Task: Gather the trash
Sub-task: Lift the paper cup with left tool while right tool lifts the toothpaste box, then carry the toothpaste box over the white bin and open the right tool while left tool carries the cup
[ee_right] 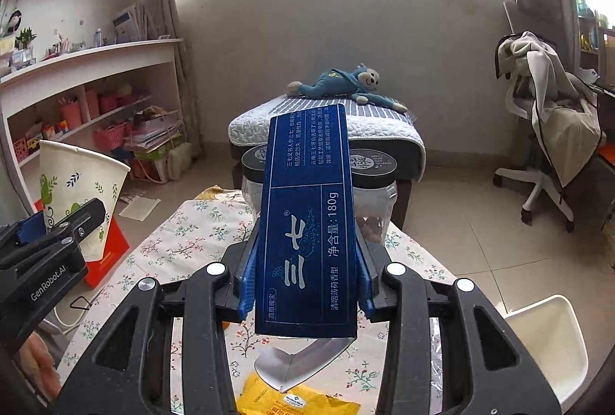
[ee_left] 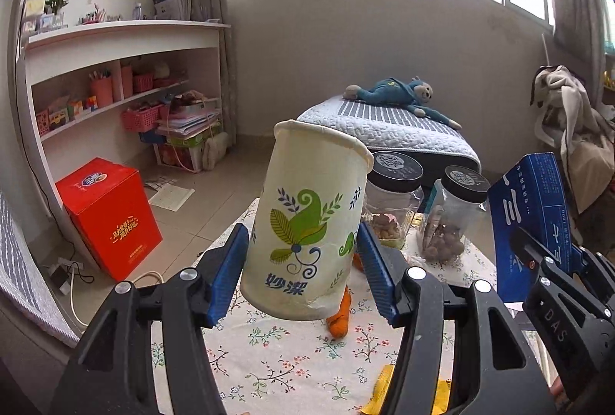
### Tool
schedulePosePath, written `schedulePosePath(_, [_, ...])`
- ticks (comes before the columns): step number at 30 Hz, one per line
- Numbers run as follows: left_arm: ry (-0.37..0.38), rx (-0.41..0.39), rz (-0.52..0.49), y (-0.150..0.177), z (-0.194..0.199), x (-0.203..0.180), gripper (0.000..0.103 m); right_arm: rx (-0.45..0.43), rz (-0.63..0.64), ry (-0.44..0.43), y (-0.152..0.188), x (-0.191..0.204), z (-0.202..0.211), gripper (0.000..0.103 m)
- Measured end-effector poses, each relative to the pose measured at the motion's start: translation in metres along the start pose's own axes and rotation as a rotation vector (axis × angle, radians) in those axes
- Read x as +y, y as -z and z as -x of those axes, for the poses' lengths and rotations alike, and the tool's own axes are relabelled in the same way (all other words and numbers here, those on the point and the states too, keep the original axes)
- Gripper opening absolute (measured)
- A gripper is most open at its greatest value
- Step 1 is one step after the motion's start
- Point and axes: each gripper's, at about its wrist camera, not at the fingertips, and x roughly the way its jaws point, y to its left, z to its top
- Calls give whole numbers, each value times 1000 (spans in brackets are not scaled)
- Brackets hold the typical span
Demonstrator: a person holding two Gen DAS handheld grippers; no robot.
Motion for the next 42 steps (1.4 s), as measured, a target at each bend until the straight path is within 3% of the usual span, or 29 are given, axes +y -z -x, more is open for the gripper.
schedulePosePath(22, [182, -9, -41, 11, 29, -99, 58, -56, -36, 123, 0, -73, 52, 38])
schedulePosePath(31, [241, 14, -92, 28, 32, -142, 58, -73, -96, 211, 5, -131, 78, 38])
schedulePosePath(42, [368, 62, -136, 55, 44, -214, 58, -59, -191, 339, 21, -212, 107, 38])
